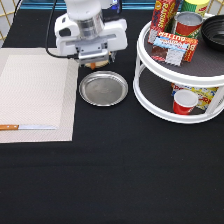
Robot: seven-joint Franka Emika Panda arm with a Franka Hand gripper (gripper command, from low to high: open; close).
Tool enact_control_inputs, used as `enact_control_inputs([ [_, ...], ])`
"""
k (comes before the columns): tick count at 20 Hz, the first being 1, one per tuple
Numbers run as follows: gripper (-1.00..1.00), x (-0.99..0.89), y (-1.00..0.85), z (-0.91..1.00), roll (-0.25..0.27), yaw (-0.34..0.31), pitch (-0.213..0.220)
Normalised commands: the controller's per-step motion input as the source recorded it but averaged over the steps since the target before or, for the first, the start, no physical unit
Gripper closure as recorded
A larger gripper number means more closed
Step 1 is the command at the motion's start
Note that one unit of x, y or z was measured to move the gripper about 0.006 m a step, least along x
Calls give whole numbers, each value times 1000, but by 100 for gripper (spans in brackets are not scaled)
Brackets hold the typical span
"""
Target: Arrange plate and fork
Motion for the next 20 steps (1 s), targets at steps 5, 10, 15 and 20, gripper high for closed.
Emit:
enact_control_inputs([
  [5,-100,416,-56,-275,15,-25,-27],
  [10,-100,381,-26,-210,20,-23,-33],
  [15,-100,368,-35,-165,18,-20,-17],
  [20,-100,316,-61,-99,4,-23,-5],
])
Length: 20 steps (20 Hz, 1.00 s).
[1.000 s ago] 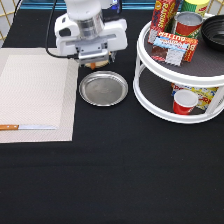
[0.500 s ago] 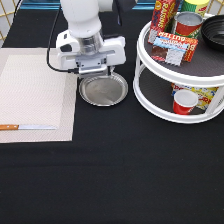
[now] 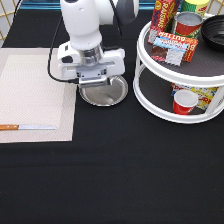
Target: Arrange plate and fork
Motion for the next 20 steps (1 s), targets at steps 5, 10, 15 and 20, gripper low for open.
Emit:
enact_control_inputs([
  [5,-100,330,-131,-2,-2,-29,0],
  [10,-100,275,-319,3,-12,-25,0],
  [15,-100,273,-459,69,-20,-12,2],
  [20,-100,311,-554,142,-29,-4,11],
])
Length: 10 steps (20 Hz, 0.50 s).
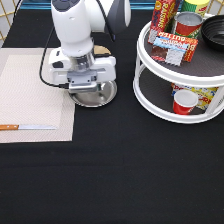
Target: Arrange plate and fork
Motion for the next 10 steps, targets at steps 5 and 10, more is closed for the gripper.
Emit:
enact_control_inputs([
  [5,-100,414,-601,189,-25,0,16],
  [10,-100,546,-660,114,-5,0,19],
])
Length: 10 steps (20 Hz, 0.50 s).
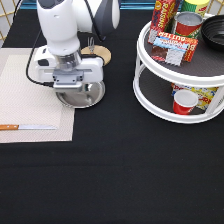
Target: Arrange plate and fork
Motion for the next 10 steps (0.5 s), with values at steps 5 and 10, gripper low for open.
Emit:
enact_control_inputs([
  [5,-100,561,-701,47,0,20,29],
  [10,-100,541,-755,122,0,33,25],
])
